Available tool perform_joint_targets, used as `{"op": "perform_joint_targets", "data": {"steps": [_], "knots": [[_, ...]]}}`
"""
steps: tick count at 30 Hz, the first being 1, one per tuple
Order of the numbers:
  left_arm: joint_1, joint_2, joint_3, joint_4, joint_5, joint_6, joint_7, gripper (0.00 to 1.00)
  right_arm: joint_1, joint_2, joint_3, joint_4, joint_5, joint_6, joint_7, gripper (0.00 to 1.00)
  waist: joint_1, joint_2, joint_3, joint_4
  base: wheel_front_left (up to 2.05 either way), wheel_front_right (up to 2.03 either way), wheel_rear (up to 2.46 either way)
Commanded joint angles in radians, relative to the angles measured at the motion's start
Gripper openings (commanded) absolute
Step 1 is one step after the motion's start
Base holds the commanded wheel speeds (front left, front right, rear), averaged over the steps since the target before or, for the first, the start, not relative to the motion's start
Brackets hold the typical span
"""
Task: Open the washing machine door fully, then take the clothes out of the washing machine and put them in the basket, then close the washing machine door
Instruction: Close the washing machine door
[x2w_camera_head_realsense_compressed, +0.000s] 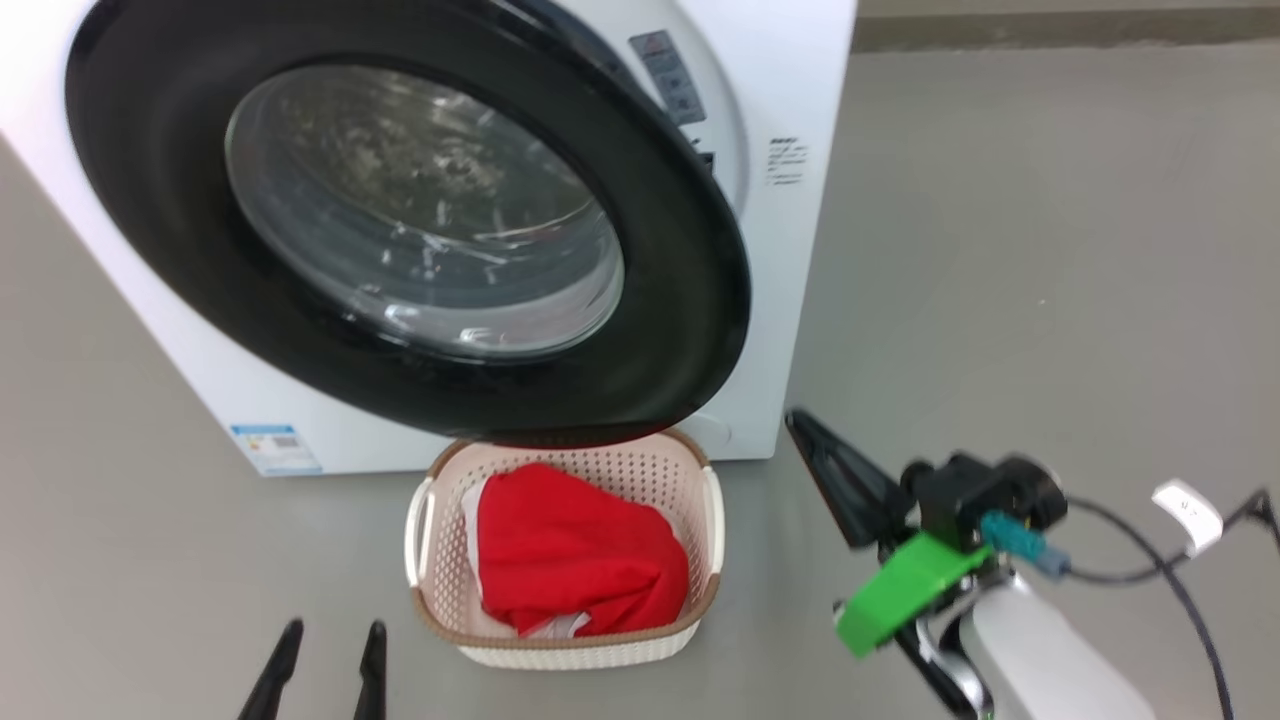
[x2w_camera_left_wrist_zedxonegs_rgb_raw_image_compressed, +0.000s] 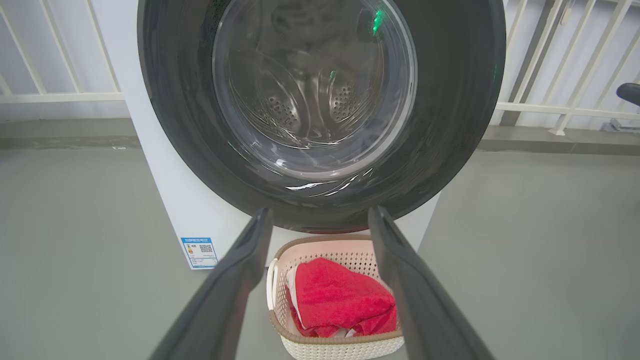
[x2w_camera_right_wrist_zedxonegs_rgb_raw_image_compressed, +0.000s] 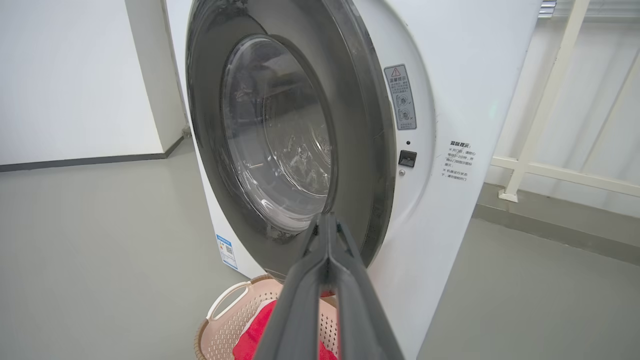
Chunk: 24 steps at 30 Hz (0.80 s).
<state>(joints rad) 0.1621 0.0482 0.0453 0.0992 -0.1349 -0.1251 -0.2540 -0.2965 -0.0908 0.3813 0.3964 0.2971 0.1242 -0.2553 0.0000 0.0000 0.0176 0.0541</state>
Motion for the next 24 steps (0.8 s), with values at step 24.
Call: {"op": "perform_joint_targets", "data": {"steps": [24], "knots": [[-0.226, 0.002, -0.104, -0.036, -0.098, 0.011, -0.008, 1.00, -0.565, -0.138, 0.204, 0.222, 0.186, 0.007, -0.006, 0.00, 0.0000, 0.0000, 0.272, 0.164, 0.00, 0.00, 0.00]]}}
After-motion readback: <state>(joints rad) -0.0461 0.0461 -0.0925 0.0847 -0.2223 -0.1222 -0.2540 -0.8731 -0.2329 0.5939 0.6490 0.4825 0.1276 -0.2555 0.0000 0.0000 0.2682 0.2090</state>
